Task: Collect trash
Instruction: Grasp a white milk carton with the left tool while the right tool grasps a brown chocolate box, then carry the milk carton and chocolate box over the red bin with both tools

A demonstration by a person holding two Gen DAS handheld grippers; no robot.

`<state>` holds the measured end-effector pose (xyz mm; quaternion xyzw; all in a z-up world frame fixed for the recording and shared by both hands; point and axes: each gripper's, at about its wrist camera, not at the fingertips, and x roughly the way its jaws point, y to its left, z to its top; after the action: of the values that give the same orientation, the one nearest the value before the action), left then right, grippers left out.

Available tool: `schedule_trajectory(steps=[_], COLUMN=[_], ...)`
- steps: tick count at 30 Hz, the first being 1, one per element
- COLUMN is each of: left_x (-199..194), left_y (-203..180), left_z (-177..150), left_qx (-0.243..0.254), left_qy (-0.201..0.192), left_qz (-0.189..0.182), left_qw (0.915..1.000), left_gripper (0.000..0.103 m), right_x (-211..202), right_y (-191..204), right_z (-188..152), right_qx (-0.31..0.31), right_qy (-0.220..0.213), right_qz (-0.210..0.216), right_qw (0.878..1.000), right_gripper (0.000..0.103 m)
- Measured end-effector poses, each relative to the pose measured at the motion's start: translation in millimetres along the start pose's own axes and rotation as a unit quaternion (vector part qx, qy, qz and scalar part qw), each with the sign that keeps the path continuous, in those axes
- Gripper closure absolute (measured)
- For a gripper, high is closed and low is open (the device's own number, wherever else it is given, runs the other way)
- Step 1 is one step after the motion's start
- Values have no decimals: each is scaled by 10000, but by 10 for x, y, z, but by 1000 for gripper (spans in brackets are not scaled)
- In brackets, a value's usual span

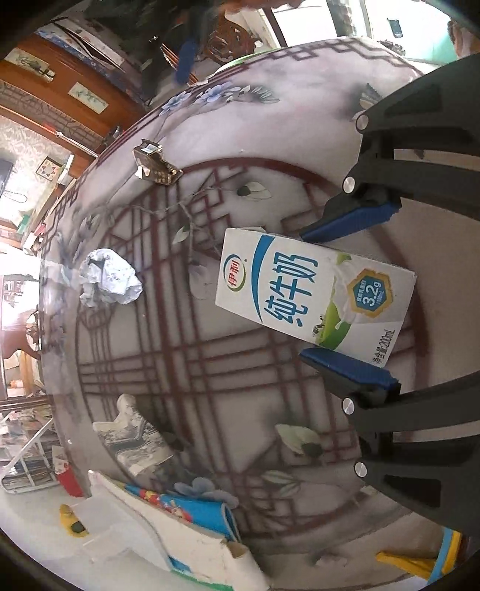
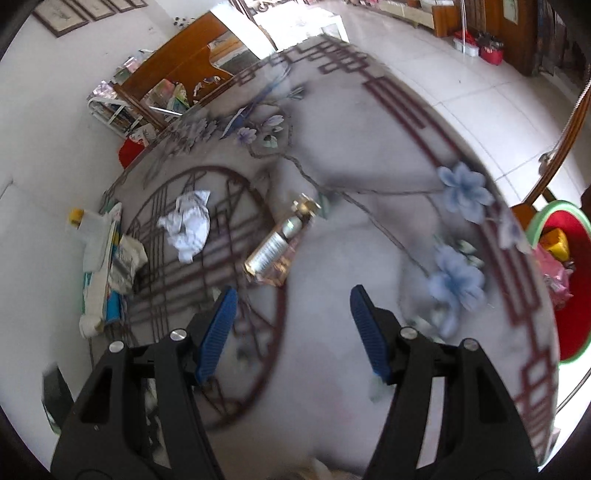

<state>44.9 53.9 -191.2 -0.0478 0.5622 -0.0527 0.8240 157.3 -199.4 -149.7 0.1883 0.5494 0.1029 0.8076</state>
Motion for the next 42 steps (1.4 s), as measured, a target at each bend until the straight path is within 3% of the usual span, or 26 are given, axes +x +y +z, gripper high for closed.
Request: schedule_trajectory(steps=[10, 14, 16, 19, 21, 24, 29, 31, 35, 39, 42], left_x=[19, 0, -16, -37, -31, -32, -39, -49, -102, -103, -62], left_y=[-27, -18, -5, 10, 17, 16, -11, -8, 16, -6, -55], left_z=[-41, -45, -45, -45, -41, -36, -24, -19, -23, -4, 18], left_qx=[-86, -151, -171, -177, -185, -202, -176, -195, -237, -179, -67], left_qy=[41, 7, -24, -77, -60, -70, -87, -107, -205, -205, -192], left_qz=[-275, -271, -287, -271, -264, -354, -300, -268, -254, -225, -166], left_qw=[9996, 9995, 9994, 9994, 9995, 9991, 9994, 9994, 9992, 9994, 9997], left_gripper=[46, 37, 38, 42, 59, 71, 75, 74, 53, 40, 37], right_x=[567, 729, 774, 802, 770, 635, 253, 143, -50, -189, -259], right_y=[224, 294, 302, 326, 346, 389, 457, 461, 419, 338, 253], right_z=[295, 340, 333, 319, 307, 270, 69, -23, -273, -569, -764], right_qx=[-70, -225, -244, -346, -432, -605, -968, -1049, -1087, -1043, -905], right_qy=[350, 448, 476, 534, 515, 395, 247, 242, 287, 249, 205], right_qz=[-327, -403, -440, -399, -304, -171, 165, 243, 382, 393, 378], right_qw=[9988, 9979, 9976, 9972, 9973, 9972, 9949, 9939, 9929, 9935, 9950], right_gripper=[41, 41, 48, 71, 84, 84, 84, 84, 84, 84, 84])
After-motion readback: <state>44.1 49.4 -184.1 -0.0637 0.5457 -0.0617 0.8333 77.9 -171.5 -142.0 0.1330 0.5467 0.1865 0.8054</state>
